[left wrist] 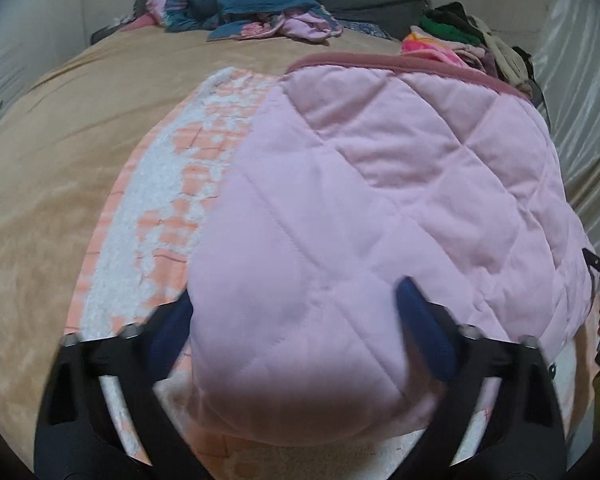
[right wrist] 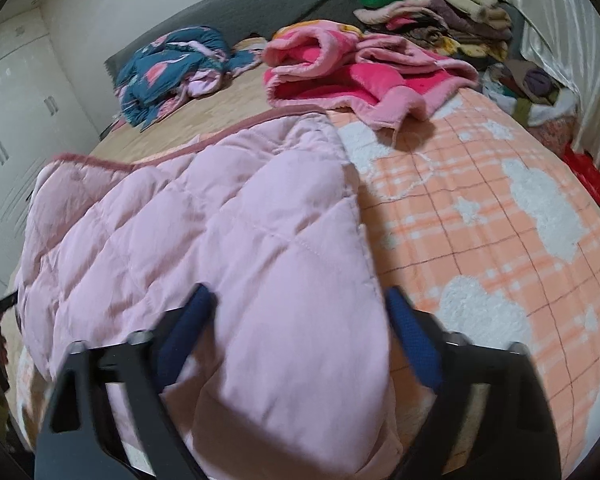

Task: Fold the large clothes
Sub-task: 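Close both tools on the folded edge of the pink jacket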

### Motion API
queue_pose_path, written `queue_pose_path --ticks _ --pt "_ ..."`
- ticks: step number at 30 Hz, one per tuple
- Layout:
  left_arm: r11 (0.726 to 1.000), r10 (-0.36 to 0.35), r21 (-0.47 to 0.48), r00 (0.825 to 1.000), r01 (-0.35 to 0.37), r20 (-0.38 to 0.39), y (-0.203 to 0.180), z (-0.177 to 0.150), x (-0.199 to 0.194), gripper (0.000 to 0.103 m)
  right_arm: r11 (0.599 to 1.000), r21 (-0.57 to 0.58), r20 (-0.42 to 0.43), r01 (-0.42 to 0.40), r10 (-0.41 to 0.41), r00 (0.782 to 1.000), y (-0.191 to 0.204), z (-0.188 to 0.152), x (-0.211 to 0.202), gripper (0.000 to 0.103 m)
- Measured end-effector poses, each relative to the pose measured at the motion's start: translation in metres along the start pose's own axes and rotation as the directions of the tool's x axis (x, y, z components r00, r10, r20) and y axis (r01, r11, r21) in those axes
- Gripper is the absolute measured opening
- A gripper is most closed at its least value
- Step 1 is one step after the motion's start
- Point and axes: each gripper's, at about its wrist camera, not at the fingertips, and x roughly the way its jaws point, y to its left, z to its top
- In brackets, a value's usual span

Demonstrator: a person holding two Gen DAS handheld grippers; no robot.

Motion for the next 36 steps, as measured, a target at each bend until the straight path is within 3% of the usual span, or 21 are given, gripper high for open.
queue_pose_path --ticks 1,2,3,6,10,14,19,24,31,36 --pt "1.0 0.012 0.01 1.0 -0.012 0.007 -0.003 0.0 -0.001 0.062 1.0 -0.021 0.005 0.008 -0.008 1.0 0.004 -0.001 -0.001 0.053" --pt "1.0 0.021 0.016 1.0 -0.021 0.015 -0.006 0.0 -0.003 0.043 0.998 -0.051 0.024 0.027 -0.026 0.999 0.01 -0.002 -0.004 0.038" --pt "1.0 0.021 0.018 0.999 -0.021 0.024 -0.008 0.002 -0.004 0.031 0.997 -0.069 0.042 0.035 -0.032 0.999 0.014 -0.002 -0.007 0.033" --pt "0.998 0.039 0.05 0.998 -0.041 0.047 -0.017 0.013 -0.007 0.017 0.992 -0.09 0.118 0.092 -0.081 0.99 0.028 0.007 -0.023 0.022" --pt "0.997 0.066 0.034 0.991 -0.07 0.115 -0.021 0.041 -0.02 0.015 0.993 -0.059 0.208 0.104 -0.089 0.974 0.036 0.034 -0.041 0.02" --pt "0.994 0.095 0.042 0.986 -0.102 0.14 -0.026 0.064 -0.019 0.015 0.992 -0.046 0.229 0.114 -0.101 0.968 0.038 0.061 -0.035 0.02" --pt "0.985 0.152 0.061 0.98 -0.16 0.126 -0.028 0.08 0.003 0.015 0.987 -0.023 0.18 0.158 -0.151 0.972 0.028 0.073 -0.003 0.02" --pt "0.973 0.217 0.06 0.972 -0.223 0.087 -0.027 0.075 0.033 0.015 0.981 0.012 0.054 0.194 -0.194 0.979 0.013 0.064 0.044 0.02" --pt "0.972 0.226 0.053 0.972 -0.229 0.065 -0.023 0.07 0.047 0.017 0.978 0.044 -0.002 0.202 -0.202 0.979 0.006 0.052 0.07 0.023" --pt "0.975 0.222 0.01 0.972 -0.223 0.071 -0.02 0.067 0.044 0.024 0.974 0.063 -0.035 0.216 -0.214 0.976 0.005 0.05 0.07 0.031"
